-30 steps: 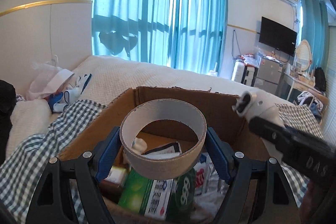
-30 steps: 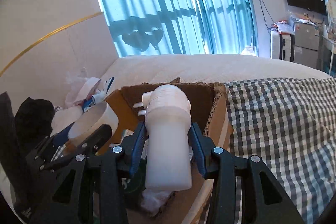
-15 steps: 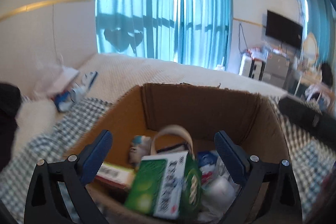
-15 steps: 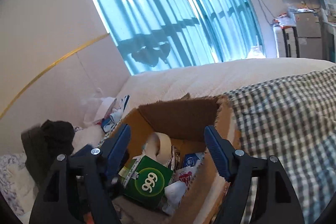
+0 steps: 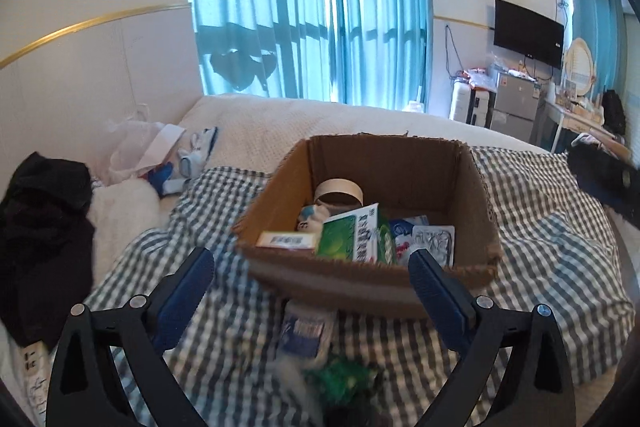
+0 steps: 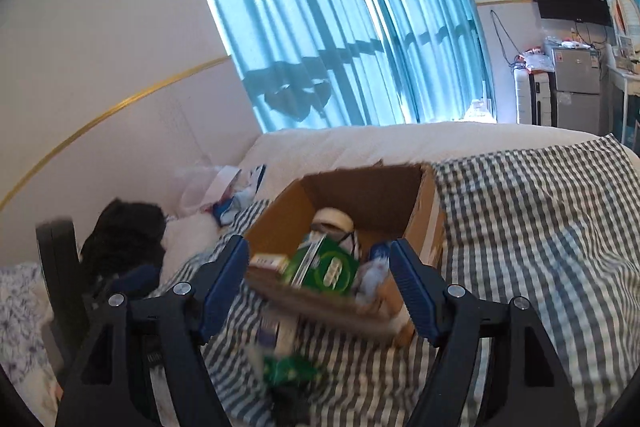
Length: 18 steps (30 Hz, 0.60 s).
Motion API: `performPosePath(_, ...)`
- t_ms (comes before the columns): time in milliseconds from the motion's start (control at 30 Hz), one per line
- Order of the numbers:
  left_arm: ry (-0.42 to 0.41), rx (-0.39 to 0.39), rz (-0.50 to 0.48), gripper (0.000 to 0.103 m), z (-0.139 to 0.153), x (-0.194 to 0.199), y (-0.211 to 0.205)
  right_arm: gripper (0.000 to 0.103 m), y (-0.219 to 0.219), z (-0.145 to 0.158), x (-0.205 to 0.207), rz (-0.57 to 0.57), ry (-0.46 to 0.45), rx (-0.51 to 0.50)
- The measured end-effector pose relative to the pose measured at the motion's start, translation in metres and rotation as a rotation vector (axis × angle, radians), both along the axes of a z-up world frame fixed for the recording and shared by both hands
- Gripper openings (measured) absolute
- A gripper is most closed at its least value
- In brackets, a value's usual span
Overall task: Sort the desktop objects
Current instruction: 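Move both open tools back to the pile of items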
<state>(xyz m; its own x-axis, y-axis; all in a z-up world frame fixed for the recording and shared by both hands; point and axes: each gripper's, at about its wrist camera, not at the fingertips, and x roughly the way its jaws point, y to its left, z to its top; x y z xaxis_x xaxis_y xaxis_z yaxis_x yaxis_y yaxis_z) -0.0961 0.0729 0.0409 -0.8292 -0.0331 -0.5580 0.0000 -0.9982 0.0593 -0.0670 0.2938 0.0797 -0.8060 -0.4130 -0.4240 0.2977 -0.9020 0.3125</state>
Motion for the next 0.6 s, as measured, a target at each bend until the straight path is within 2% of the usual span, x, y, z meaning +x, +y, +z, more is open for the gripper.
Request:
performPosePath(100,-0.011,0.004,0.011,0.1,0.002,0.021,-0.008,0.072,-0.006,-0.011,0.025,0.038,-0.005,0.009)
performPosePath(200,-0.026,0.019,0.013,0.1,-0.009,0.043,-0.014,0.072,-0.011,-0.026,0.043,0.038,-0.04,0.057)
performPosePath(433,-0.064,0.084,0.039,0.1,-0.069,0.084,-0.007,0.072,-0.01,-0.073,0.07,0.016,-0.135,0.145)
performPosePath(533,-0.08,0.095,0.016,0.1,-0.099,0.088,0.002,0.072,0.002,-0.101,0.077,-0.022,-0.208,0.144)
performPosePath(600,-0.093,0.093,-0.001,0.1,-0.115,0.086,0.008,0.072,0.012,-0.119,0.076,-0.037,-0.279,0.103)
